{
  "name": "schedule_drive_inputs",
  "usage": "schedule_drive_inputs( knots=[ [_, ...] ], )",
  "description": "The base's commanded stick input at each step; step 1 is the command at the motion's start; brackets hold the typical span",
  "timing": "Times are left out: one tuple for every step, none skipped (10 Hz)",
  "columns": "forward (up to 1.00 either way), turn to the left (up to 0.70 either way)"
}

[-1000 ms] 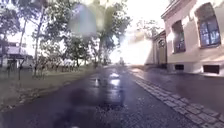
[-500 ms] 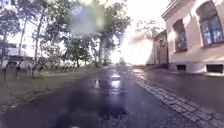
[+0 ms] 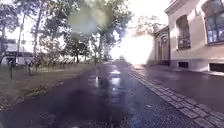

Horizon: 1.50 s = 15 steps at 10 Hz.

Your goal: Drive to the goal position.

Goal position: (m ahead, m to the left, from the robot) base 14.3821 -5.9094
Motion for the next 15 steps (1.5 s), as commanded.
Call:
schedule_drive_inputs(
  knots=[
    [0.5, 0.0],
    [0.5, 0.0],
    [0.5, -0.08],
    [0.5, -0.5],
    [0.5, -0.43],
    [0.5, -0.24],
    [0.5, -0.06],
    [0.5, 0.0],
    [0.5, 0.0],
    [0.5, 0.0],
    [0.5, 0.0],
    [0.5, 0.0],
    [0.5, 0.0],
    [0.5, 0.0],
    [0.5, 0.0]
  ],
)
